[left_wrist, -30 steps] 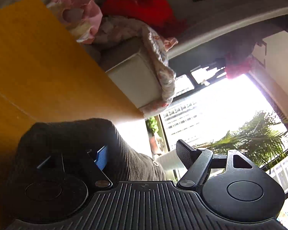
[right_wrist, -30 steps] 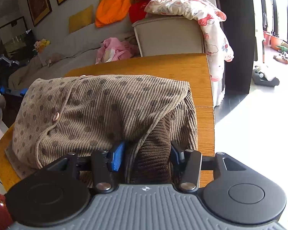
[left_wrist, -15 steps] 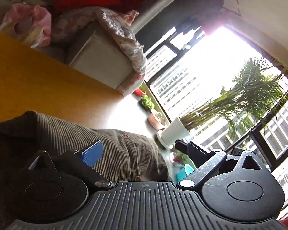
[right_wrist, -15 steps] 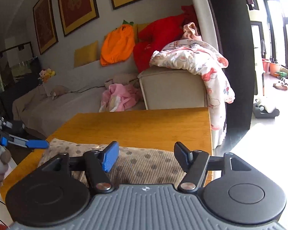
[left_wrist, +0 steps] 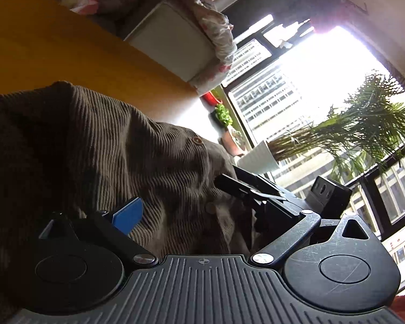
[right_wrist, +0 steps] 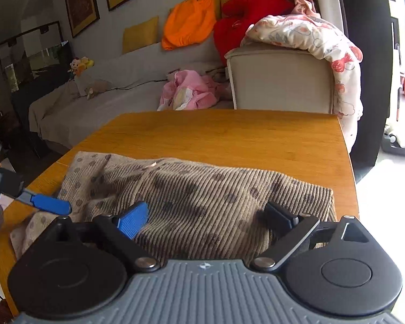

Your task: Fold clothes

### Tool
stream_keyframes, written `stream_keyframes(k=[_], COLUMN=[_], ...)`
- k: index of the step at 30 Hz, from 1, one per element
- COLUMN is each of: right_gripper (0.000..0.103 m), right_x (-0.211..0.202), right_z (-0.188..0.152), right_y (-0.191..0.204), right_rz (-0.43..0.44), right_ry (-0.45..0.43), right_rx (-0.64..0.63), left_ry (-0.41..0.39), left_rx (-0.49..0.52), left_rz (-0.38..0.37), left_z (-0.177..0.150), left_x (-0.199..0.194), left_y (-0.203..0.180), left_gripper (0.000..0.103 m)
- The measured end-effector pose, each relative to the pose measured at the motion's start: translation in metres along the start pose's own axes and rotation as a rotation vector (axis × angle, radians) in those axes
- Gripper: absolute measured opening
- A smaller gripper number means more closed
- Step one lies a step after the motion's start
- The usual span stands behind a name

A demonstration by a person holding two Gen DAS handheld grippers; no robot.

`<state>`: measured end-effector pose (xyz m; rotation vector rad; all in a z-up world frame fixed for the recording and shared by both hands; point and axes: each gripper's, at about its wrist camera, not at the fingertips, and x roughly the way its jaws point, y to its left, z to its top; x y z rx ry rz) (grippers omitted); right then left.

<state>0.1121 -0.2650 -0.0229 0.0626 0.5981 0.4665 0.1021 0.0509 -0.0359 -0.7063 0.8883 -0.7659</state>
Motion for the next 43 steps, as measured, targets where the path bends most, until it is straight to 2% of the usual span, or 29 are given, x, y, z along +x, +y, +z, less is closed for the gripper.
stream_keyframes(k=[2, 3, 6, 8, 11, 16, 20, 21, 23, 25, 26, 29, 31, 33, 36, 38, 40, 43], right_gripper=[0.099, 0.099, 0.1, 0.1, 0.1, 0.1, 0.1, 0.1, 0.101, 0.101, 0.103, 0.103, 0.103, 0.103, 0.103, 0.103, 0.103, 0.103], right_x=[-0.008, -0.008, 0.005, 0.005, 0.005, 0.0, -0.019, -0.021, -0.024, -0.03, -0.034, -0.046, -0.039, -0.017, 0.02, 0.043, 0.043, 0.042], right_z=[0.01, 0.015, 0.024, 0.016, 0.004, -0.016, -0.031, -0.034, -0.041, -0.039, -0.037, -0.009, 0.008, 0.02, 0.009, -0.003, -0.015, -0.014], right_y=[-0.009, -0.015, -0.034, -0.037, -0.042, -0.039, 0.0, 0.011, 0.032, 0.048, 0.054, 0.043, 0.032, 0.026, 0.033, 0.044, 0.055, 0.061], right_rz=[-0.055, -0.096, -0.221, -0.244, -0.277, -0.333, -0.224, -0.14, -0.003, 0.013, 0.02, 0.015, -0.03, -0.107, -0.154, -0.189, -0.255, -0.276], right_ry=[-0.042, -0.051, -0.028, -0.015, 0.006, 0.027, 0.055, 0.08, 0.121, 0.093, 0.075, -0.031, -0.077, -0.084, 0.009, 0.079, 0.045, 0.072], right_rx=[-0.012, -0.018, -0.041, -0.038, -0.034, -0.058, -0.135, -0.139, -0.167, -0.245, -0.276, -0.209, -0.168, -0.164, -0.221, -0.27, -0.292, -0.273], left_ry=[0.051, 0.072, 0.101, 0.097, 0.078, 0.034, -0.037, -0.052, -0.077, -0.099, -0.109, -0.101, -0.073, -0.03, 0.03, 0.032, 0.032, 0.022], left_rx=[-0.045, -0.061, -0.071, -0.058, -0.016, 0.005, 0.071, 0.083, 0.088, 0.083, 0.085, 0.121, 0.135, 0.136, 0.15, 0.187, 0.19, 0.204], left_rz=[-0.077, -0.092, -0.034, -0.022, 0.04, 0.106, 0.213, 0.238, 0.248, 0.239, 0.219, 0.095, 0.041, 0.034, 0.086, 0.113, 0.131, 0.193], left_z=[-0.012, -0.016, -0.02, -0.015, 0.006, 0.059, 0.1, 0.108, 0.117, 0.121, 0.12, 0.099, 0.081, 0.061, 0.04, 0.036, 0.038, 0.051], left_x=[-0.002, -0.001, 0.017, 0.023, 0.033, 0.049, 0.06, 0.063, 0.058, 0.048, 0.041, 0.016, 0.017, 0.022, 0.038, 0.043, 0.044, 0.051], left_y=[-0.002, -0.001, 0.01, 0.013, 0.015, 0.029, 0.034, 0.036, 0.036, 0.034, 0.031, 0.011, -0.001, -0.005, 0.001, 0.005, 0.005, 0.006], left_gripper=[0.103, 0.103, 0.103, 0.103, 0.103, 0.103, 0.103, 0.103, 0.103, 0.103, 0.103, 0.103, 0.103, 0.103, 0.103, 0.103, 0.103, 0.103])
